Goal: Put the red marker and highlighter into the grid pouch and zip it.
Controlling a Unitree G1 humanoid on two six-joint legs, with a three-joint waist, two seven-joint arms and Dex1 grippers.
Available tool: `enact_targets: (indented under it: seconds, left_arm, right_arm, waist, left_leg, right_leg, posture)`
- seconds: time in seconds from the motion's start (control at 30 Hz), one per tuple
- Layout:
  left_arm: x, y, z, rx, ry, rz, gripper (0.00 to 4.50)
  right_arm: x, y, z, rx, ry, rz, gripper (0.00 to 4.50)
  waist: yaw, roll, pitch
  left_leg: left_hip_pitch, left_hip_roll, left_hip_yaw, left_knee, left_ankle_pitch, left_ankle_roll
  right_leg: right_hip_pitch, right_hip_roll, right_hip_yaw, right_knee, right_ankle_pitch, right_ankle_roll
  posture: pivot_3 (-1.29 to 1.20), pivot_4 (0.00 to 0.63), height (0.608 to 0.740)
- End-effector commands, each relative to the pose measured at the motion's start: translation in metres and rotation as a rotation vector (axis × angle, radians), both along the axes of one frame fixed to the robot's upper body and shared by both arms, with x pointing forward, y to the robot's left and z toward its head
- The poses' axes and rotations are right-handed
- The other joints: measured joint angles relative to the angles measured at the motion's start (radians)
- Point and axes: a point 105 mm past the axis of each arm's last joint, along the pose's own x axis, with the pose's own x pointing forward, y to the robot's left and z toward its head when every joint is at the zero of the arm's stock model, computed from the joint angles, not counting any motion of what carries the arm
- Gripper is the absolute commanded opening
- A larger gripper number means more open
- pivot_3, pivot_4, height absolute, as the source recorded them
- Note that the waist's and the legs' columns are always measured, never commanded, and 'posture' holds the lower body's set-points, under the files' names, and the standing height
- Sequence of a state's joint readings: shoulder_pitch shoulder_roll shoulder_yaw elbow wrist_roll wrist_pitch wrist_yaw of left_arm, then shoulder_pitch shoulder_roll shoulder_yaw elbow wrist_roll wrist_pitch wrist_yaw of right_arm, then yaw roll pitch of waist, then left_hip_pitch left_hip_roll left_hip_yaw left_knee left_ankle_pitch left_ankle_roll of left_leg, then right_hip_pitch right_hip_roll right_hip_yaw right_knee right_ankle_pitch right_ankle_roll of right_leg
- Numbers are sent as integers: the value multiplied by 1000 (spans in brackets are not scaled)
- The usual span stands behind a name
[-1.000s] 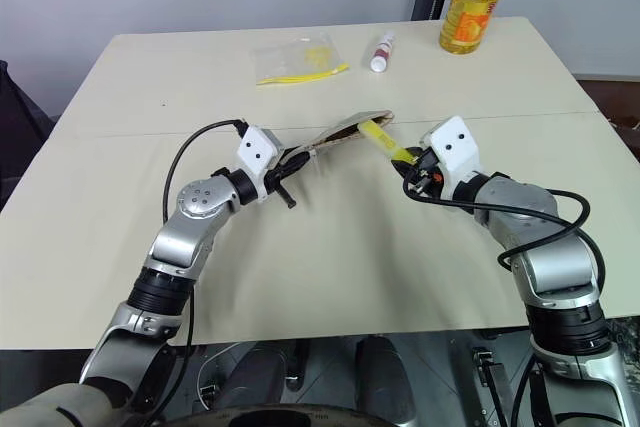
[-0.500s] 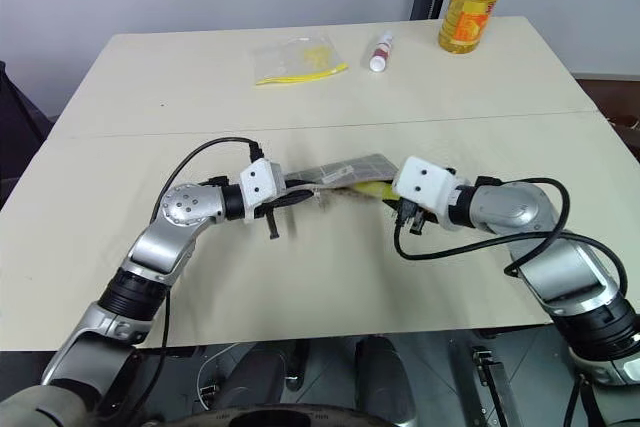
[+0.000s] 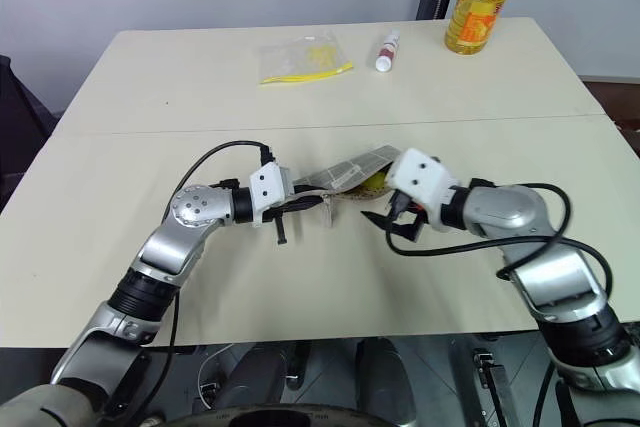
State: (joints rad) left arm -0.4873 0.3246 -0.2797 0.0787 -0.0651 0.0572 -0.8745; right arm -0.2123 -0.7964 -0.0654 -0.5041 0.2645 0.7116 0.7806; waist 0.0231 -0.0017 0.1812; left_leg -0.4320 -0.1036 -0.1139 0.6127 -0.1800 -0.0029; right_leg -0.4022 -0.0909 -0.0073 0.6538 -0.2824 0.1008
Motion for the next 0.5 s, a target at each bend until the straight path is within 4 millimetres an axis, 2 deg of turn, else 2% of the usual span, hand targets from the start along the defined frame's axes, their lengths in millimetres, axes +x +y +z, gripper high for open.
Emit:
enact_targets:
  seconds: [0.03, 0.1, 0.23, 0.33, 0.5]
  left_arm:
    - [15, -4, 6, -57, -22, 93, 0]
    - [19, -8, 7, -76, -21, 111, 0]
    - [22, -21, 3, -89, -8, 110, 0]
    - [24, -25, -2, -82, -4, 111, 0]
    - [26, -30, -1, -104, -1, 108, 0]
  right_arm:
    - [-1, -47, 10, 80, -65, -235, 4470]
    - [-3, -71, 5, 85, -69, -356, 4470]
    - [-17, -139, -16, 67, -52, -716, 4470]
    - [-31, -158, -31, 122, -9, -858, 4470]
    - [-48, -170, -57, 184, 91, -989, 4470]
  waist:
    - [10, 0, 0]
    - [14, 0, 0]
    - [19, 0, 0]
    - [18, 0, 0]
    - [15, 1, -1]
  left_leg:
    - [0, 0, 0, 0, 0, 0]
    - [0, 0, 0, 1, 0, 0]
    - [0, 0, 1, 1, 0, 0]
    - [0, 0, 1, 1, 0, 0]
    - [1, 1, 1, 1, 0, 0]
  right_leg:
    - [0, 0, 0, 0, 0, 0]
    - [0, 0, 0, 0, 0, 0]
    - [0, 1, 0, 0, 1, 0]
    - [0, 0, 0, 0, 1, 0]
    - [0, 1, 0, 0, 1, 0]
  posture:
    - [0, 150, 740]
    - [0, 150, 740]
    - [0, 150, 740]
    - [0, 150, 740]
    - [0, 150, 740]
